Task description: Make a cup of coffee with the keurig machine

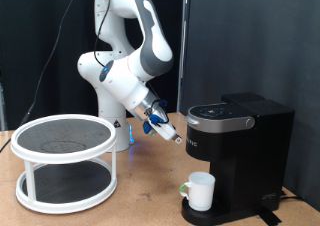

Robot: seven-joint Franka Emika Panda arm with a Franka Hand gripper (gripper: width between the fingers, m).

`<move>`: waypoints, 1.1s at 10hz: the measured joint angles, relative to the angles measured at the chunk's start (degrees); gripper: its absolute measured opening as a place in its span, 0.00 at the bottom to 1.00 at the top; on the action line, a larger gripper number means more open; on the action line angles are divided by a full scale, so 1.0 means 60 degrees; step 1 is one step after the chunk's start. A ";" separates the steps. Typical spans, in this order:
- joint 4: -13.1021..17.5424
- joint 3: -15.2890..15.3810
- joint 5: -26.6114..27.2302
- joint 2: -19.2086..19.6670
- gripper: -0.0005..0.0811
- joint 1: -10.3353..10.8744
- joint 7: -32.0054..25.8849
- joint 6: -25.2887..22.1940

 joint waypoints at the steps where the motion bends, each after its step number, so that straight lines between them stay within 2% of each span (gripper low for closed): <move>1: 0.0026 -0.0017 0.0067 -0.0012 0.91 0.0001 -0.0095 -0.0283; 4: -0.0005 -0.0325 0.0122 -0.0857 0.91 -0.0002 -0.0260 -0.1882; 7: -0.0009 -0.0550 0.0139 -0.1892 0.91 -0.0003 0.0020 -0.2786; 11: 0.0156 -0.0568 0.0487 -0.3208 0.91 -0.0009 0.0886 -0.2484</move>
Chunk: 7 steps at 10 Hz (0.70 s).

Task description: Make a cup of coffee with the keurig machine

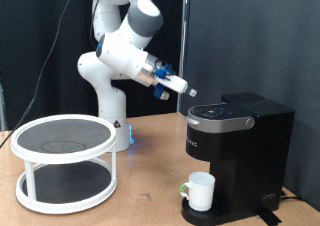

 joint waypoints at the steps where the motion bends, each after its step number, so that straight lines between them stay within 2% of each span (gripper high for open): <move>1: 0.0085 -0.0001 -0.0055 -0.0258 0.91 -0.0007 0.0305 0.0019; 3: 0.0328 -0.0014 -0.0248 -0.0683 0.91 -0.0067 0.0866 0.0003; 5: 0.0534 -0.0237 -0.0271 -0.1023 0.91 -0.0094 0.1422 -0.0313; 7: 0.0628 -0.0126 -0.0261 -0.0988 0.91 -0.0088 0.1365 -0.0145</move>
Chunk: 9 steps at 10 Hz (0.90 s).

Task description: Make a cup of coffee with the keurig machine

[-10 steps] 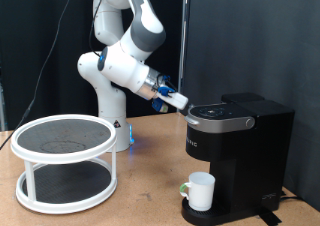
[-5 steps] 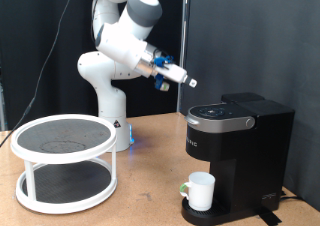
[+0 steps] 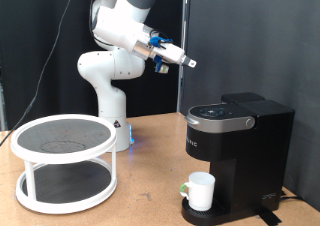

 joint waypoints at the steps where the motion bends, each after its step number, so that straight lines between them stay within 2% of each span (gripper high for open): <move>1: 0.0257 0.0239 -0.0177 0.0023 0.91 -0.0009 0.0141 0.0459; 2: 0.0544 0.0640 -0.0685 0.0048 0.91 -0.0062 0.0580 0.1051; 3: 0.0850 0.1108 -0.1654 0.0075 0.91 -0.0223 0.1287 0.1484; 4: 0.1210 0.1618 -0.2994 0.0129 0.91 -0.0526 0.2173 0.1614; 5: 0.1623 0.2118 -0.4403 0.0257 0.91 -0.0886 0.2991 0.1578; 7: 0.2524 0.2831 -0.6891 0.0720 0.91 -0.1411 0.3460 0.1106; 8: 0.3015 0.3024 -0.7735 0.1192 0.91 -0.1626 0.3425 0.0796; 9: 0.2962 0.3004 -0.7365 0.1172 0.91 -0.1602 0.3441 0.0901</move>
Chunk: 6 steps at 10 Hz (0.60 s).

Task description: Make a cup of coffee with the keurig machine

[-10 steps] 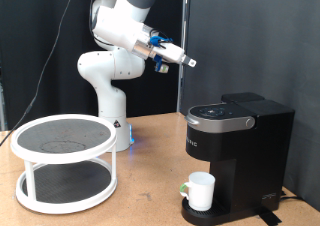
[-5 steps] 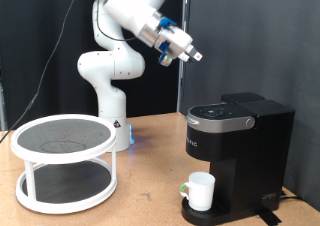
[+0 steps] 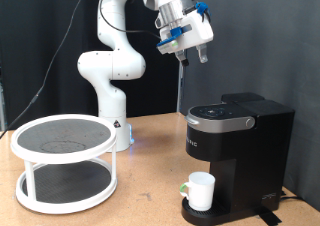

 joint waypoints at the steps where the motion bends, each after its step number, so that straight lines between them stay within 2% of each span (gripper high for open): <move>1: 0.0012 0.0032 0.0035 -0.0003 0.91 0.0000 0.0053 0.0026; 2: 0.0226 0.0137 -0.0348 0.0063 0.91 -0.0014 0.0101 -0.0302; 4: 0.1215 0.0496 -0.1586 0.0580 0.91 -0.0153 0.0598 -0.1302; 6: 0.2163 0.0852 -0.2504 0.1329 0.91 -0.0382 0.1352 -0.1808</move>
